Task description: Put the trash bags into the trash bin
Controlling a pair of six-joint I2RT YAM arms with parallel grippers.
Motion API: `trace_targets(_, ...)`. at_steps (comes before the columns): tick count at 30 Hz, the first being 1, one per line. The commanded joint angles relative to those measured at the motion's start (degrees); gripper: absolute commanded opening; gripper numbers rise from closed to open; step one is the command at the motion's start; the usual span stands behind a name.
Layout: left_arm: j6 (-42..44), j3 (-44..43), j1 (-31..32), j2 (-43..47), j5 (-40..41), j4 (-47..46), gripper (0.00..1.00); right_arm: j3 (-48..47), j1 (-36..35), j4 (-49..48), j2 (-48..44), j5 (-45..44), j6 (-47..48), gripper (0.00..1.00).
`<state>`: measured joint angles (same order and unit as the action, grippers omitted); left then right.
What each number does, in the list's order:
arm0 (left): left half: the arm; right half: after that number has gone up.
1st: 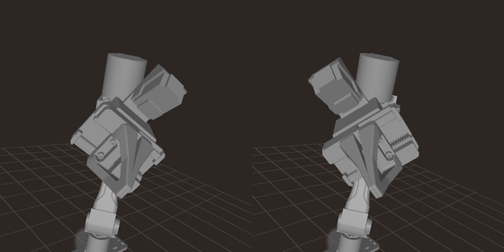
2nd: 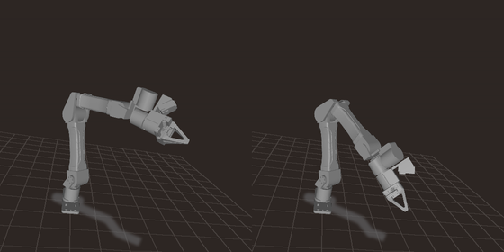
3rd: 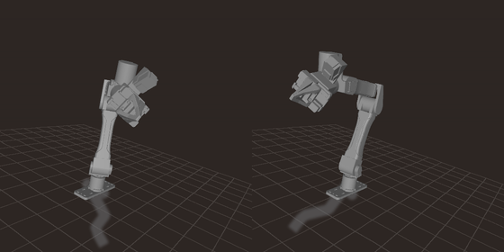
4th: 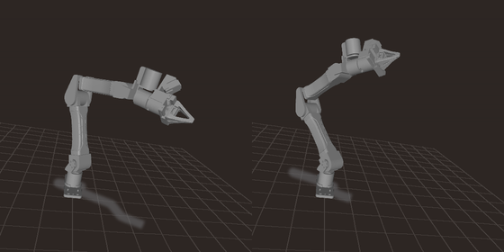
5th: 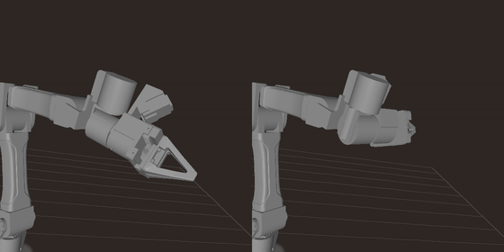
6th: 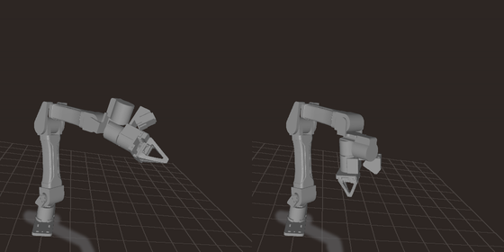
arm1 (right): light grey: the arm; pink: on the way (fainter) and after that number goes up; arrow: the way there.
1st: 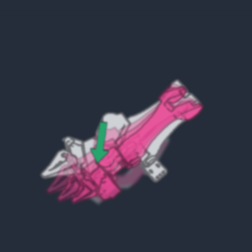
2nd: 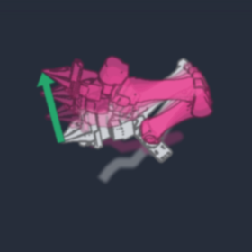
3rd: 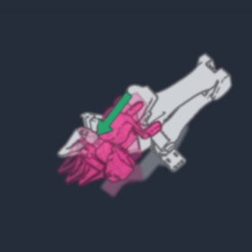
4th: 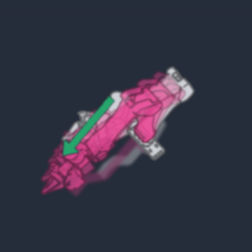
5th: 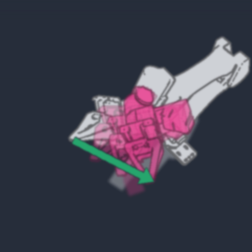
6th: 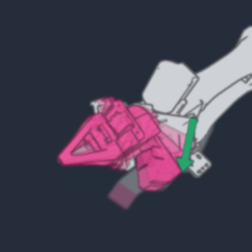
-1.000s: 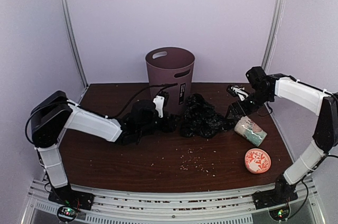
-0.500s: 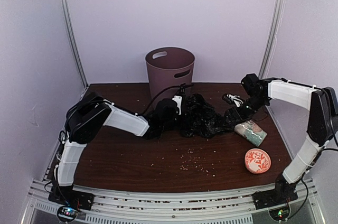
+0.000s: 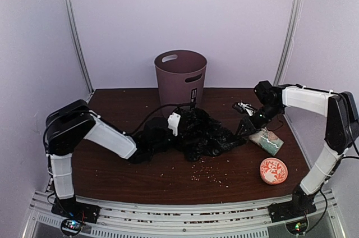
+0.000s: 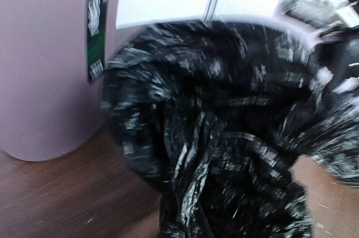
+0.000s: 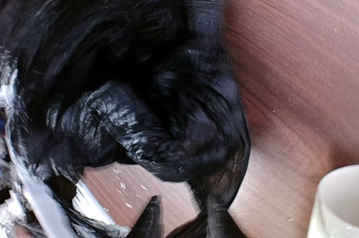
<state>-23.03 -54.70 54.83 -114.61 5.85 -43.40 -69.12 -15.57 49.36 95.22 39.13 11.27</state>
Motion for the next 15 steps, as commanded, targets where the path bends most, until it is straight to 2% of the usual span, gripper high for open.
trace_targets(1,6.03,9.32,0.41,12.37,0.94,-8.81,0.00,-2.89,-1.00,-0.16,0.30,1.87,1.69,0.18)
trace_targets(5,10.53,16.28,1.14,21.21,-2.29,-6.96,0.00,-5.25,-1.91,-0.69,-0.77,-0.17,2.17,0.04)
trace_targets(8,14.36,21.93,2.60,28.27,-2.65,-5.78,0.00,-7.07,-2.00,-1.03,-3.02,-1.38,2.45,0.00)
trace_targets(11,17.00,27.10,4.48,35.63,0.99,-2.28,0.00,-5.54,-1.93,-3.49,-6.73,-3.36,1.69,0.00)
trace_targets(12,17.96,28.33,5.09,37.92,1.38,-0.84,0.00,-4.59,-2.05,-4.17,-7.47,-3.41,1.39,0.04)
trace_targets(13,18.84,29.48,5.79,39.97,1.75,0.51,0.00,-3.42,-2.09,-4.67,-7.98,-2.87,0.92,0.14)
trace_targets(14,19.44,30.31,6.30,41.78,2.08,2.01,0.00,-1.97,-2.11,-5.09,-8.10,-1.76,0.68,0.28)
trace_targets(15,19.73,31.04,6.55,43.22,2.10,3.25,0.00,-0.74,-2.29,-5.24,-7.74,-0.36,0.54,0.49)
